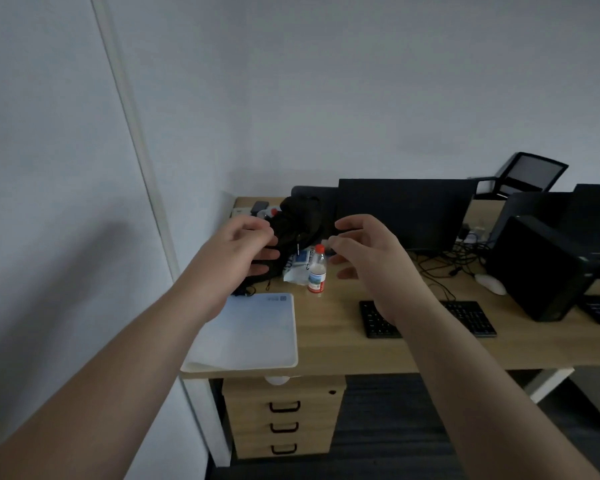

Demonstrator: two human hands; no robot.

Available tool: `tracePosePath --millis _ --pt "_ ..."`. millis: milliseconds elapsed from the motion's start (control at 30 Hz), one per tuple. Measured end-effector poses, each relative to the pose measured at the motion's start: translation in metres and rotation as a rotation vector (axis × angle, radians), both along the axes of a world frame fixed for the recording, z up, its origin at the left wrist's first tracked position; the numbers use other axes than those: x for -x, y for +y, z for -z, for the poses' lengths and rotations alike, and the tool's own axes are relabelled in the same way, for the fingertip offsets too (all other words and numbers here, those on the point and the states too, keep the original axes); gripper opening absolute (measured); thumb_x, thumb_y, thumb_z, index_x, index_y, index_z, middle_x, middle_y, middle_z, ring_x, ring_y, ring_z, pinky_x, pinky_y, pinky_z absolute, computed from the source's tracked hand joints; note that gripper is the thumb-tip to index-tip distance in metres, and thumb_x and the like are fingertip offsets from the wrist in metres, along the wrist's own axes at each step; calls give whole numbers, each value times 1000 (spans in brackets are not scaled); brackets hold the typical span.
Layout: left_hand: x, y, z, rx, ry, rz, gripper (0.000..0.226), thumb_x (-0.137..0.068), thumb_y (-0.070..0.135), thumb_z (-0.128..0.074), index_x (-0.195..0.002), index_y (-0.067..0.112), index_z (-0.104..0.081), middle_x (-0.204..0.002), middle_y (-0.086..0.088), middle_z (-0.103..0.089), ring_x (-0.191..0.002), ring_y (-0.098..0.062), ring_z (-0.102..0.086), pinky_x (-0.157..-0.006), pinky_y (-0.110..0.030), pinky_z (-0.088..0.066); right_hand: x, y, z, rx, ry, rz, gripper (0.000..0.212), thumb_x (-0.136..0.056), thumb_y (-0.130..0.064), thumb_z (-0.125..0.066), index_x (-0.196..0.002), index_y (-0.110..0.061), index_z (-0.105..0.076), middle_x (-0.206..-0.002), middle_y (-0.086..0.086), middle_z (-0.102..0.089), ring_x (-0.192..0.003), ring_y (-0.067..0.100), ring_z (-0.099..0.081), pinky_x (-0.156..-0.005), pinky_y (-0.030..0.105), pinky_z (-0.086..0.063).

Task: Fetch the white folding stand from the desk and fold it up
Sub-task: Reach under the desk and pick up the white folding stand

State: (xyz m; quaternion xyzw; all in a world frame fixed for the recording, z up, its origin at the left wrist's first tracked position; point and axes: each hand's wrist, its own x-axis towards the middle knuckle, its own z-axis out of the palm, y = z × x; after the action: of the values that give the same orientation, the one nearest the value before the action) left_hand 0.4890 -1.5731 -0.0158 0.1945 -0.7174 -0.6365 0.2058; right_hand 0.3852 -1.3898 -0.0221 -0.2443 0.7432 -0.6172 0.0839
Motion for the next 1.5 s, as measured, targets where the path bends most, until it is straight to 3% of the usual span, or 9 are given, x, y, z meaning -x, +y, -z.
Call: tracePosePath --millis 167,467,833,967,1233,1367,1433,1500 --pt "5 -1 58 -16 1 -25 16 -101 26 -62 -115 21 -68 -116 -6 -76 -103 -19 -77 -95 -41 -61 10 -3 57 17 -7 -35 23 -98 -24 -67 -120 -28 -63 -104 -3 -73 -89 12 -73 -76 32 -64" --pt "19 1 263 -92 -95 -108 17 -99 25 -63 -114 24 -69 -109 1 -79 -95 -11 -79 -96 -45 -61 42 -12 251 -44 -136 -28 22 -96 -23 -68 -118 -29 -66 -105 -4 -73 -93 14 -73 -81 36 -62" --pt "33 -1 501 -9 -46 -94 16 -101 21 -62 -111 23 -74 -105 0 -81 -99 -17 -79 -92 -46 -60 54 -8 476 5 -133 -35 17 -94 -20 -72 -108 -28 -72 -101 -2 -75 -88 12 -75 -72 27 -60" --pt "36 -11 574 87 -22 -105 16 -100 24 -61 -111 27 -73 -105 7 -79 -98 -9 -78 -93 -41 -60 57 -12 553 16 -102 -4 17 -92 -16 -72 -105 -26 -74 -101 1 -76 -90 15 -75 -77 32 -62" --pt "47 -35 617 292 -43 -105 25 -100 37 -58 -123 32 -65 -113 13 -73 -102 3 -69 -94 -26 -54 66 -25 613 20 -146 54 17 -94 -15 -71 -108 -25 -73 -103 3 -76 -90 16 -76 -77 32 -65" --pt "65 -51 606 457 -96 -127 36 -101 36 -59 -135 26 -60 -115 22 -63 -96 14 -55 -76 -9 -39 79 -28 603 5 -128 137 16 -95 -15 -69 -109 -23 -71 -103 2 -74 -91 19 -75 -79 33 -64" --pt "79 -59 605 521 -95 -115 48 -99 38 -62 -144 24 -55 -134 12 -62 -110 6 -57 -84 -11 -41 90 -31 598 -9 -112 174 18 -96 -16 -67 -112 -22 -70 -104 0 -73 -88 16 -75 -74 31 -61" --pt "94 -65 607 563 -113 -73 63 -95 47 -65 -151 24 -48 -151 4 -54 -131 -8 -54 -99 -25 -46 99 -35 594 -16 -90 194 18 -95 -17 -63 -110 -25 -68 -105 -3 -73 -89 15 -75 -67 28 -54"
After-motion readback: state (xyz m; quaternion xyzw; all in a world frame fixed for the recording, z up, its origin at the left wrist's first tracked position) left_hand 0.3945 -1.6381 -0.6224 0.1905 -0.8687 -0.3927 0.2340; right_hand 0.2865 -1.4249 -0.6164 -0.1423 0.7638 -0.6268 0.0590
